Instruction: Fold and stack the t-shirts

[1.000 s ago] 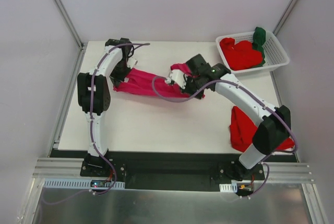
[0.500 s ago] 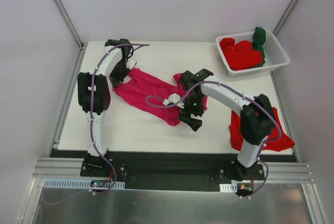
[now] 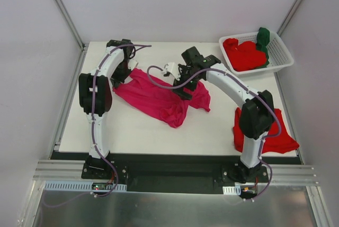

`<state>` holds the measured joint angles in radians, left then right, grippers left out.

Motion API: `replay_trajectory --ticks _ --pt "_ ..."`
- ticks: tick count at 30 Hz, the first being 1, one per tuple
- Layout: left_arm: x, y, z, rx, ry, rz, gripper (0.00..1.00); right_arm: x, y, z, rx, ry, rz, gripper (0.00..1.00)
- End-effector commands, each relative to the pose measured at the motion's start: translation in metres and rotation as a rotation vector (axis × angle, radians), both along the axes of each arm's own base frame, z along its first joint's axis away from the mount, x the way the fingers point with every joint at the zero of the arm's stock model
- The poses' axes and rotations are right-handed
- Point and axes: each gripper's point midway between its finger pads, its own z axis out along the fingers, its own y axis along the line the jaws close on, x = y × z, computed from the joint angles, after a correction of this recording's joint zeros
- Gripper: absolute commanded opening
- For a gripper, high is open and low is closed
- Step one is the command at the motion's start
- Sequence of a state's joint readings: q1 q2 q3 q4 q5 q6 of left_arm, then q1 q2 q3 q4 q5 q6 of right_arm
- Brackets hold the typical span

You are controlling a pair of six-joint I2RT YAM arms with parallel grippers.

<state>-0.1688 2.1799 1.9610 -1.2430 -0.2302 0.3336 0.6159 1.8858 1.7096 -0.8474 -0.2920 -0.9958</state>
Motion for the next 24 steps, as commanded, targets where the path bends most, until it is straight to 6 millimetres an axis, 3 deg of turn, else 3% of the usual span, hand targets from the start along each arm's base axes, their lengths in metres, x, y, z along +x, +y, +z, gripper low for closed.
replay_trajectory --ticks 1,5,6,9,10,13,15,18,21,24 --pt "-0.007 0.008 0.025 0.019 -0.031 -0.016 0.0 0.022 0.031 -0.024 0.001 -0.059 -0.007 0.96" --pt "-0.011 0.008 0.028 0.017 -0.031 -0.02 0.0 0.024 0.05 -0.051 0.005 -0.112 0.021 0.96" --pt "-0.009 0.008 0.032 0.019 -0.044 -0.022 0.18 0.022 0.052 -0.055 0.001 -0.106 0.029 0.96" --pt "0.004 0.007 0.049 0.011 -0.111 -0.031 0.55 0.02 0.064 -0.056 0.0 -0.077 0.021 0.96" --pt "0.008 0.004 0.054 -0.006 -0.134 -0.034 0.72 0.02 0.067 -0.054 0.006 -0.075 0.019 0.96" --pt "0.022 -0.013 0.078 -0.099 -0.223 -0.056 0.88 0.018 0.067 -0.048 0.018 -0.081 0.028 0.96" --pt "0.029 -0.031 0.09 -0.181 -0.266 -0.076 0.9 0.014 0.066 -0.043 0.014 -0.091 0.051 0.96" --pt "0.043 -0.048 0.091 -0.267 -0.307 -0.088 0.9 0.013 0.063 -0.033 0.011 -0.106 0.056 0.96" --pt "0.063 -0.056 0.077 -0.309 -0.31 -0.103 0.9 0.016 0.057 -0.021 0.008 -0.139 0.043 0.96" --pt "0.084 -0.065 0.054 -0.352 -0.319 -0.13 0.9 0.018 0.055 0.004 0.029 -0.191 0.032 0.96"
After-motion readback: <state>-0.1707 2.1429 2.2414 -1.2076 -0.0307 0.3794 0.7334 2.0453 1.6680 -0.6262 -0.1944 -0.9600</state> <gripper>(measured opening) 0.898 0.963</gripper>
